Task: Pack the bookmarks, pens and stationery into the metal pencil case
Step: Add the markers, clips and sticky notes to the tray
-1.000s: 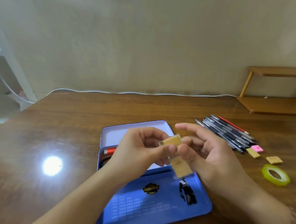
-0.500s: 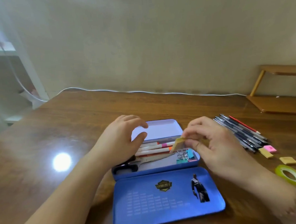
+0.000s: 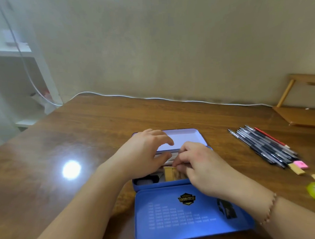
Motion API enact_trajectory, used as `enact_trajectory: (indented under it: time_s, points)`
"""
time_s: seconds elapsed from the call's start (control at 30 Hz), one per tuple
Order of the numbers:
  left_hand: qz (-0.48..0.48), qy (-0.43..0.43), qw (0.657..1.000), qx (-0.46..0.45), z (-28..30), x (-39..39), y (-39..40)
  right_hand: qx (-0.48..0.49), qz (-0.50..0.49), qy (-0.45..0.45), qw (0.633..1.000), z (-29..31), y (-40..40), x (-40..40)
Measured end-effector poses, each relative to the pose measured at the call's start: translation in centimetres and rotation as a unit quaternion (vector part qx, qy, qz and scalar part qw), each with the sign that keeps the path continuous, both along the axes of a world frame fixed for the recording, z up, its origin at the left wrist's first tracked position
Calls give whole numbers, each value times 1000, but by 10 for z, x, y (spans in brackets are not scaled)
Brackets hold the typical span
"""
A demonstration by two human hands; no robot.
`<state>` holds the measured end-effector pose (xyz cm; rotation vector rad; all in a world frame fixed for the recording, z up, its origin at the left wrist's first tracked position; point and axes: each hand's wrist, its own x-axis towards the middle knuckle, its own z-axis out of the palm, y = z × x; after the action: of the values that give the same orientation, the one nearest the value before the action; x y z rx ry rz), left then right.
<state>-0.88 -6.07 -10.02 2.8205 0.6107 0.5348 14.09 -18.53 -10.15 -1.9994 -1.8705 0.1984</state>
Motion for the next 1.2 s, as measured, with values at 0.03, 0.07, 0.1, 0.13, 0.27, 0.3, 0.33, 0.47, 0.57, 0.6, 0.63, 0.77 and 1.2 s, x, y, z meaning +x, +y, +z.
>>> enact_trajectory:
  time_s: [0.03, 0.07, 0.1, 0.13, 0.27, 0.3, 0.33, 0.47, 0.57, 0.6, 0.63, 0.77, 1.2]
  points:
    - [-5, 11, 1000, 1, 0, 0, 0, 6, 3, -27, 1000, -1, 0, 0]
    - [-10, 21, 1000, 1, 1, 0, 0, 6, 8, -46, 999, -2, -1, 0]
    - [-15, 30, 999, 0, 0, -1, 1, 4, 14, -48, 999, -2, 0, 0]
    - [-21, 39, 999, -3, 0, -1, 1, 3, 19, -37, 999, -1, 0, 1]
    - [-39, 76, 996, -19, -1, -1, 3, 35, 11, 3, 999, 3, -8, 4]
    - [-41, 81, 995, -27, -1, -1, 3, 53, 12, 4, 999, 3, -13, 7]
    - [-46, 82, 995, -37, 0, -2, 2, 66, 17, 0, 998, 2, -18, 9]
    - [-77, 93, 989, -81, 7, -6, -2, 72, 55, -110, 990, -2, -34, 12]
    - [-100, 136, 978, -123, 12, -10, -6, 53, 75, -150, 985, -8, -39, 15]
    - [-106, 147, 975, -127, 12, -10, -6, 45, 76, -150, 985, -9, -41, 17]
    - [-108, 156, 974, -123, 11, -10, -7, 37, 76, -151, 985, -9, -43, 19]
    - [-100, 143, 982, -68, 7, -7, -5, 14, 81, -156, 984, -13, -47, 28]
    - [-80, 119, 989, -48, -7, 1, -4, 163, -380, -21, 910, 30, -97, 162]
